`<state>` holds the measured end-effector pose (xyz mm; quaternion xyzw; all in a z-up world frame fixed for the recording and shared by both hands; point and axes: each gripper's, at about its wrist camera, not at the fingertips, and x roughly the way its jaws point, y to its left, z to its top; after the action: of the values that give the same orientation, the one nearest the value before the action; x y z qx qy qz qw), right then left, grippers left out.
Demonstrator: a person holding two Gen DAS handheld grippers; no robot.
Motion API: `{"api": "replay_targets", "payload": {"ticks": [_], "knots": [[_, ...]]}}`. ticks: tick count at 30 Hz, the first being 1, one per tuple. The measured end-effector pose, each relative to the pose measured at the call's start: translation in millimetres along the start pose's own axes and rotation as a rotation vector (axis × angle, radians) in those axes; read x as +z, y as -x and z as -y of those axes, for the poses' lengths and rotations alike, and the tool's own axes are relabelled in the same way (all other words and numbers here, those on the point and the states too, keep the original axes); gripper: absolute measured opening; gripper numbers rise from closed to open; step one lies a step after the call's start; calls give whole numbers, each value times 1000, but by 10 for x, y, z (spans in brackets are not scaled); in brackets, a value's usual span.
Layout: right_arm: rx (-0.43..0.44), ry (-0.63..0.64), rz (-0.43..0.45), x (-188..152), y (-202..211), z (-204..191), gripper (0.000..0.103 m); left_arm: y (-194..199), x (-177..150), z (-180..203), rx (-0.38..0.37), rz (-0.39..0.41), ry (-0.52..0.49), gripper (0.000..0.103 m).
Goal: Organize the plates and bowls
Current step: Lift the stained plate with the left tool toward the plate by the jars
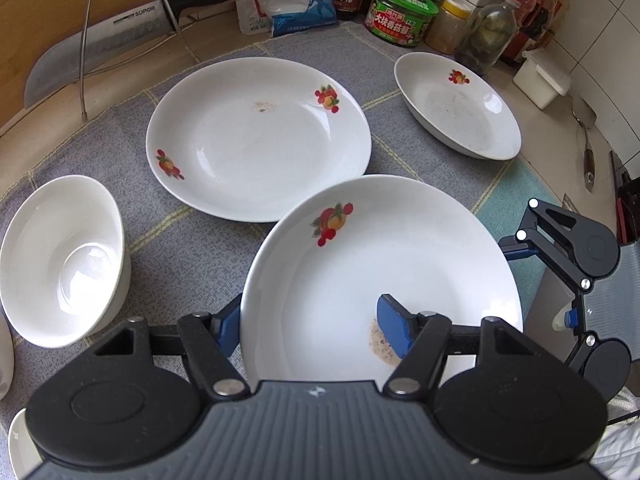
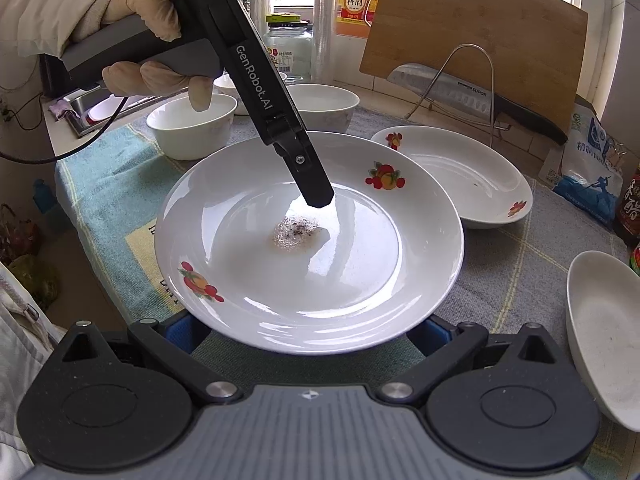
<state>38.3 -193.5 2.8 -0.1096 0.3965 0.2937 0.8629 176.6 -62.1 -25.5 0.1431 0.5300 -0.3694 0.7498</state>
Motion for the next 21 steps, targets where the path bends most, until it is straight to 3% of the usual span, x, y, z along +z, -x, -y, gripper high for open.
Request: {"api": "replay_targets", "payload": {"ticks": [21], "knots": [[-91, -28, 17, -157, 496, 835, 103, -295, 884, 548, -28, 38, -95, 67]]}}
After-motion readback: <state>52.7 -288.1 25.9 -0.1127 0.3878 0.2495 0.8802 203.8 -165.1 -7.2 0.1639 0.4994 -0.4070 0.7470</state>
